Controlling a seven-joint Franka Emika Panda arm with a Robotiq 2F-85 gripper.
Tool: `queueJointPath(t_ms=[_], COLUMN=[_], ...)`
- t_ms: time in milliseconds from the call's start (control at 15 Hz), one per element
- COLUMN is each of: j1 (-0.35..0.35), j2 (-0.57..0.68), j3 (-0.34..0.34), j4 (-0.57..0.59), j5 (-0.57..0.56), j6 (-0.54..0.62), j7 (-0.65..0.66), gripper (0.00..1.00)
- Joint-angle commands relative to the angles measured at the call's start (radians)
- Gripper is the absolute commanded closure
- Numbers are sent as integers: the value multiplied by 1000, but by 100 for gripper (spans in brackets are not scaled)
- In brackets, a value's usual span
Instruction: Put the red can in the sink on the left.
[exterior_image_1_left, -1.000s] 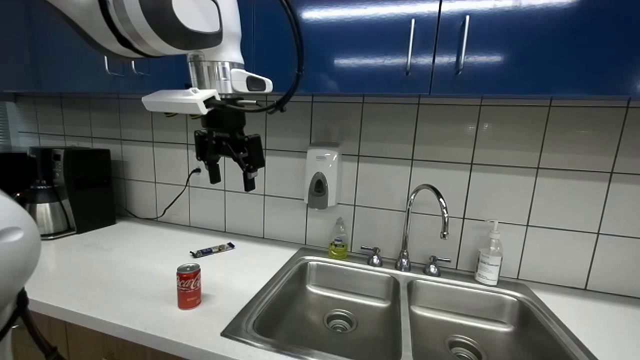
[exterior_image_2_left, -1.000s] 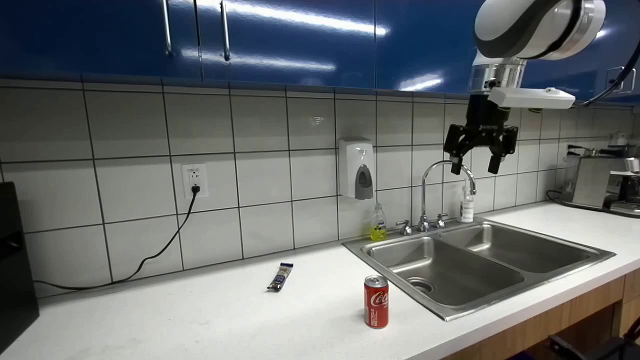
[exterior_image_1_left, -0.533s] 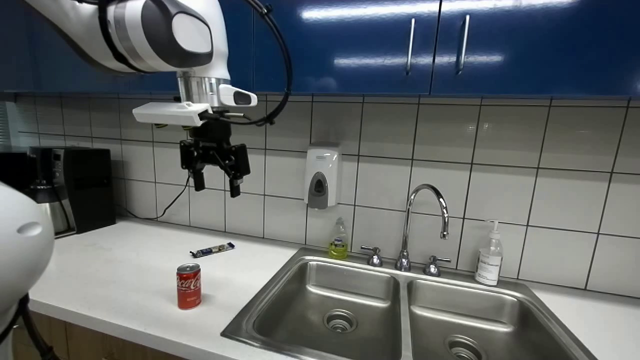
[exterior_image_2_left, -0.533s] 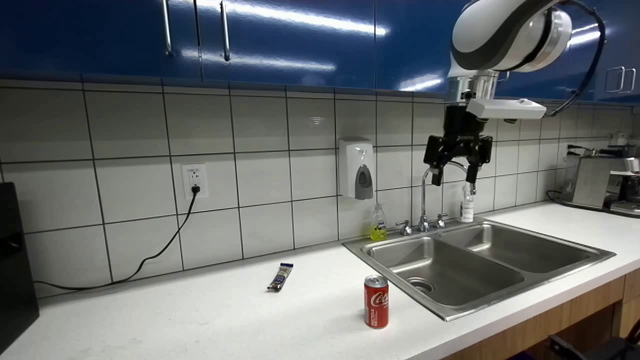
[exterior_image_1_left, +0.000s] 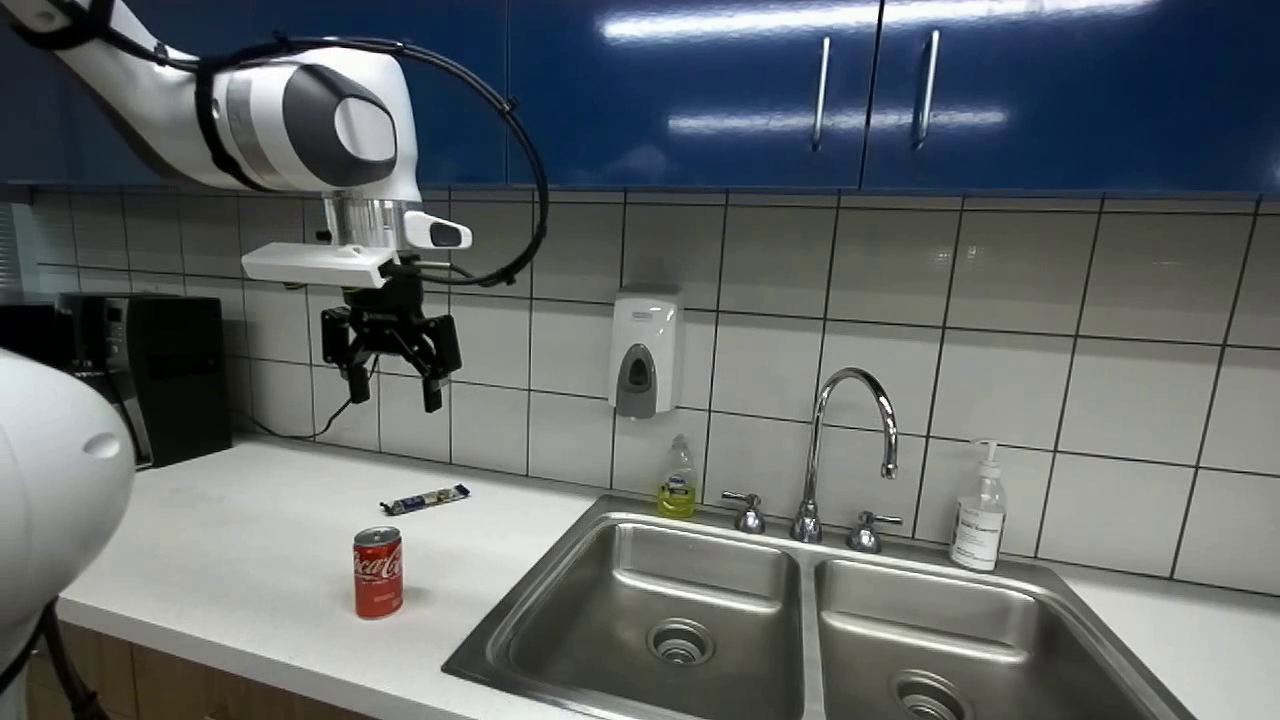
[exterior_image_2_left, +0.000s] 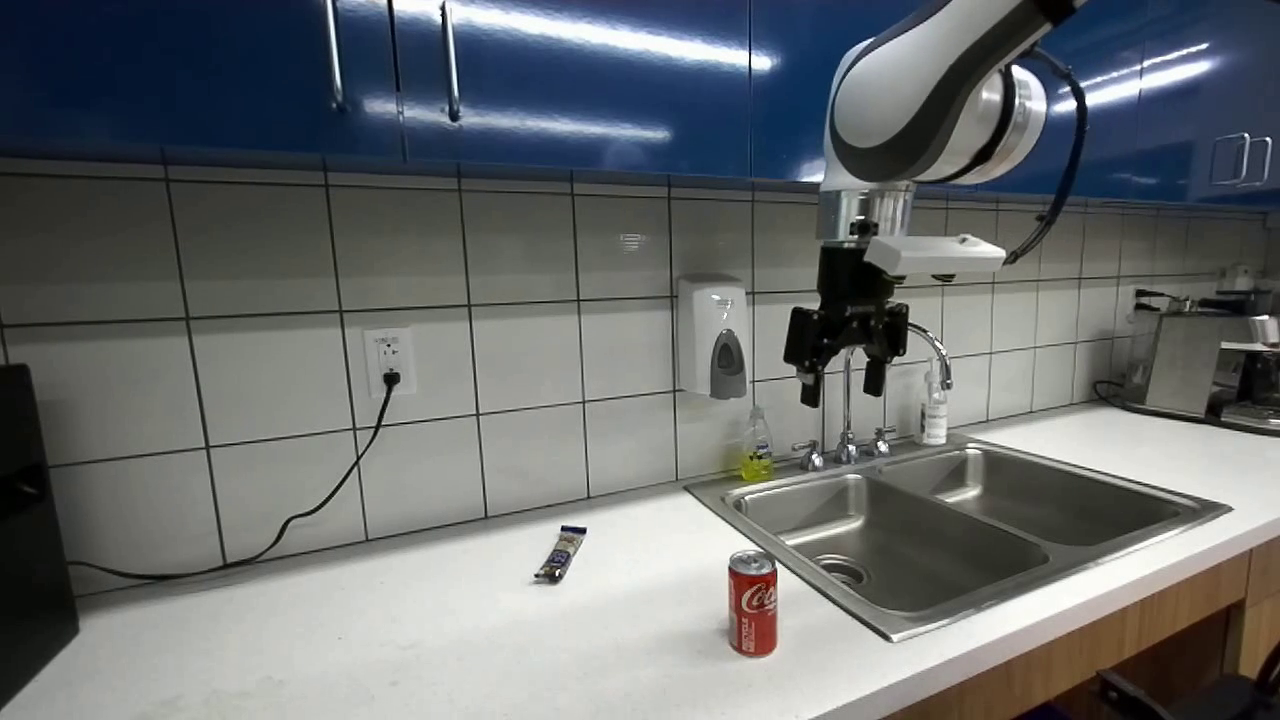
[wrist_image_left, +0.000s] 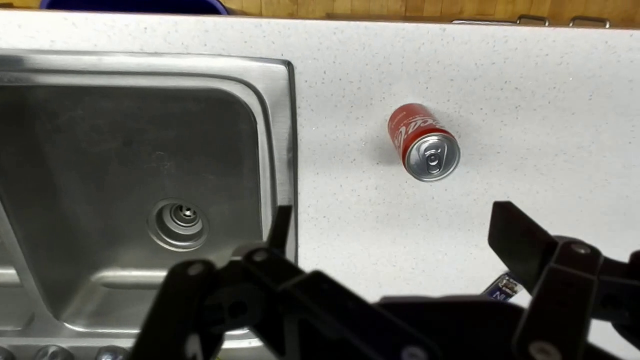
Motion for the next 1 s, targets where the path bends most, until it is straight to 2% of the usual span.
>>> queueJointPath(t_ms=[0, 400, 933], j1=[6, 2, 23], j2=[144, 348, 465], j3=[15, 20, 49], j4=[50, 83, 81], j5=[14, 6, 17], j6=[84, 244, 235], j7=[-17, -15, -13], gripper=[0, 0, 0])
